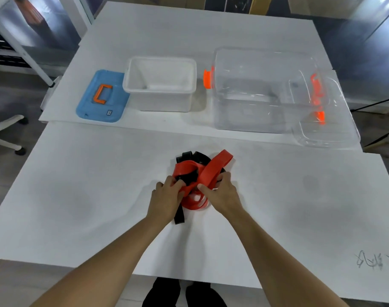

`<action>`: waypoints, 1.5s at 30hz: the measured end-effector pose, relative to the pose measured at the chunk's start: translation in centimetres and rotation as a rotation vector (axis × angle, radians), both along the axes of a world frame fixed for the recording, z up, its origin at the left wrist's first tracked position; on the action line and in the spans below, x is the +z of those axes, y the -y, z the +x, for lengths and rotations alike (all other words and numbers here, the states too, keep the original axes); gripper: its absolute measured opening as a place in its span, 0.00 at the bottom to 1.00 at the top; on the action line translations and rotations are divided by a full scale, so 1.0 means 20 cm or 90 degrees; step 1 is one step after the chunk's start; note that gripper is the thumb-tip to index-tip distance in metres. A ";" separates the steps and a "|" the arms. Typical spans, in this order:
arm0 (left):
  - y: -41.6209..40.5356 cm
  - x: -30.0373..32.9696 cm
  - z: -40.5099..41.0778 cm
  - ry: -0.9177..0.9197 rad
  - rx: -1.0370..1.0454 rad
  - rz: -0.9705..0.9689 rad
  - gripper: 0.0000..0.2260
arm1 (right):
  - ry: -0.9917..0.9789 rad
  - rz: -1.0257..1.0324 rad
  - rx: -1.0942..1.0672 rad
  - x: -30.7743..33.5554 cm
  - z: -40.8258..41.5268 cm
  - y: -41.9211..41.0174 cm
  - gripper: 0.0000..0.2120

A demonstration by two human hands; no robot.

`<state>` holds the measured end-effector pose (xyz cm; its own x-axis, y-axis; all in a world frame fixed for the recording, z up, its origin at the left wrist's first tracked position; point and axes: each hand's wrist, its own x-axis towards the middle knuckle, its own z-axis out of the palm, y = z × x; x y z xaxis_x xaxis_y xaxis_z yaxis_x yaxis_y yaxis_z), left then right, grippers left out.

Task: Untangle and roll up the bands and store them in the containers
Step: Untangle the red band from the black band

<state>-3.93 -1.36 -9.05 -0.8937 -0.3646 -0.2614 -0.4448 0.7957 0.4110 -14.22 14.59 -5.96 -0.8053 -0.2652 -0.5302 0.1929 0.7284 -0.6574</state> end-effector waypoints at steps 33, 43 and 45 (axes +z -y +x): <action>-0.04 0.12 -0.05 0.004 0.234 0.311 0.44 | 0.103 -0.442 -0.240 0.53 -0.03 -0.19 0.09; -0.02 0.13 0.12 -0.125 0.343 0.306 0.02 | 0.085 -0.588 -0.278 0.86 -0.11 -0.21 0.09; -0.02 0.16 0.13 -0.160 0.373 0.311 0.02 | 0.080 -0.606 -0.257 0.91 -0.11 -0.22 0.10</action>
<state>-1.35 -1.04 -5.91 -0.6460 -0.6891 -0.3283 -0.5822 0.1666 0.7958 -16.39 18.93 12.25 -0.8807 -0.3407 -0.3290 0.4135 -0.2144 -0.8849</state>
